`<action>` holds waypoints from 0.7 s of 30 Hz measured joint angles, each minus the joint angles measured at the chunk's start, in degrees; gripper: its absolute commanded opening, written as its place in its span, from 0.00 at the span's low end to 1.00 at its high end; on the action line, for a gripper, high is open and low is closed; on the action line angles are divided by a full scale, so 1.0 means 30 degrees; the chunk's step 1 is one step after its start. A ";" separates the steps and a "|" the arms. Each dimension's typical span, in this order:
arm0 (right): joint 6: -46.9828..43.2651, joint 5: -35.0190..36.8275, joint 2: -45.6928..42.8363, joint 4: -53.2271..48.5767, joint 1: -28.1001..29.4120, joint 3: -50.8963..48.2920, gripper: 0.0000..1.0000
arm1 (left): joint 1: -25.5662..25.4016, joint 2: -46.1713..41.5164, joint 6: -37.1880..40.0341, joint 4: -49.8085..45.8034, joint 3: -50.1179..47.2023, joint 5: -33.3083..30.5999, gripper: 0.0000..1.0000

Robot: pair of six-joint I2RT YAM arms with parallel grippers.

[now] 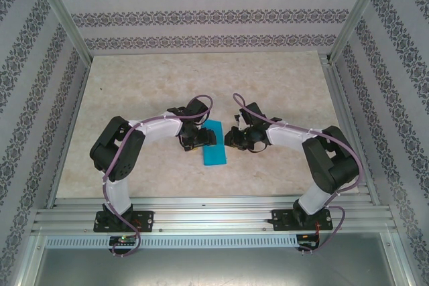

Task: Fold a paper plane with a square sheet of paper (fold left side to right side)
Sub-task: First fold in half a square sheet of paper at the center of the table.

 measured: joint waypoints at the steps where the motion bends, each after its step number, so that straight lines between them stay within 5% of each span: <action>1: 0.0000 0.0000 -0.0109 0.0000 -0.0007 -0.0036 0.21 | 0.0007 0.0000 0.0000 0.0000 0.0000 0.0022 0.72; 21: 0.0007 -0.0007 -0.0335 0.0029 -0.0124 -0.0248 0.21 | 0.0109 -0.0080 -0.0204 0.0007 -0.0036 0.0255 0.70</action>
